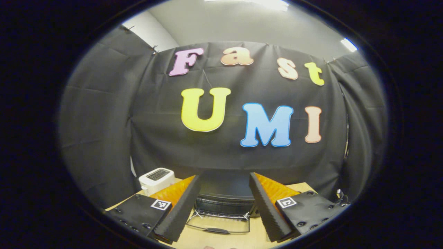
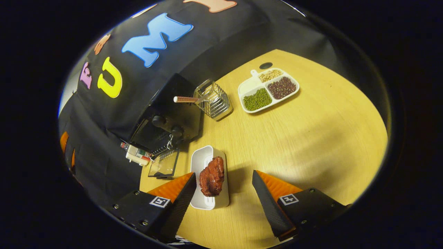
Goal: Open the electric oven with the left hand, put the food in, and close the electric oven.
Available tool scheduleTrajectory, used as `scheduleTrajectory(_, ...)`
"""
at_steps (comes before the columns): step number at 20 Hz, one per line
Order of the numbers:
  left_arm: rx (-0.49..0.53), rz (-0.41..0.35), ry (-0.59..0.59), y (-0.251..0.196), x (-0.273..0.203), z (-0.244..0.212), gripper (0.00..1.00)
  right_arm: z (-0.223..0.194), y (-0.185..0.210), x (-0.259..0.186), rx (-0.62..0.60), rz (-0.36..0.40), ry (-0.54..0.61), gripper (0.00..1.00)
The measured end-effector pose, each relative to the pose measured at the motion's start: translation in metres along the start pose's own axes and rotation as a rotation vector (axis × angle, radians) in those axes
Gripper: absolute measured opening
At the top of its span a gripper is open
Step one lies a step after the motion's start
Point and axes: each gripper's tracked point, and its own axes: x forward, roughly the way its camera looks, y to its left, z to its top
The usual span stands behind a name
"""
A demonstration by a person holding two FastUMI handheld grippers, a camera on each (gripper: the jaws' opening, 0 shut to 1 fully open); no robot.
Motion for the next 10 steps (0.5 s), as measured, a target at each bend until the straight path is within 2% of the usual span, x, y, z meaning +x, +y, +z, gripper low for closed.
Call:
scheduleTrajectory(1, 0.006, 0.015, 0.005, 0.0, -0.004, -0.001, 0.95, -0.001, -0.001, 0.004, 0.01, 0.013, 0.013, 0.72)
scheduleTrajectory(2, 0.012, 0.029, 0.012, -0.001, -0.008, -0.003, 0.98, -0.002, 0.003, 0.004, 0.021, 0.04, 0.031, 0.75)
scheduleTrajectory(3, 0.016, 0.042, 0.019, -0.002, -0.012, -0.003, 1.0, -0.001, 0.008, 0.003, 0.046, 0.076, 0.034, 0.65)
scheduleTrajectory(4, 0.018, 0.053, 0.021, -0.002, -0.017, -0.003, 1.0, 0.001, 0.013, 0.006, 0.072, 0.091, 0.037, 0.65)
scheduleTrajectory(5, 0.019, 0.059, 0.023, -0.003, -0.021, -0.002, 1.0, 0.002, 0.015, 0.009, 0.1, 0.103, 0.038, 0.4)
scheduleTrajectory(6, 0.021, 0.062, 0.024, -0.005, -0.024, -0.003, 1.0, 0.001, 0.017, 0.01, 0.112, 0.123, 0.045, 0.3)
scheduleTrajectory(7, 0.026, 0.062, 0.024, -0.006, -0.026, -0.003, 1.0, 0.005, 0.019, 0.008, 0.129, 0.141, 0.042, 0.31)
scheduleTrajectory(9, 0.038, 0.06, 0.019, -0.005, -0.031, 0.002, 1.0, 0.01, 0.024, 0.006, 0.166, 0.157, 0.031, 0.06)
scheduleTrajectory(10, 0.041, 0.059, 0.014, -0.003, -0.033, 0.006, 1.0, 0.009, 0.025, 0.007, 0.174, 0.163, 0.031, 0.1)
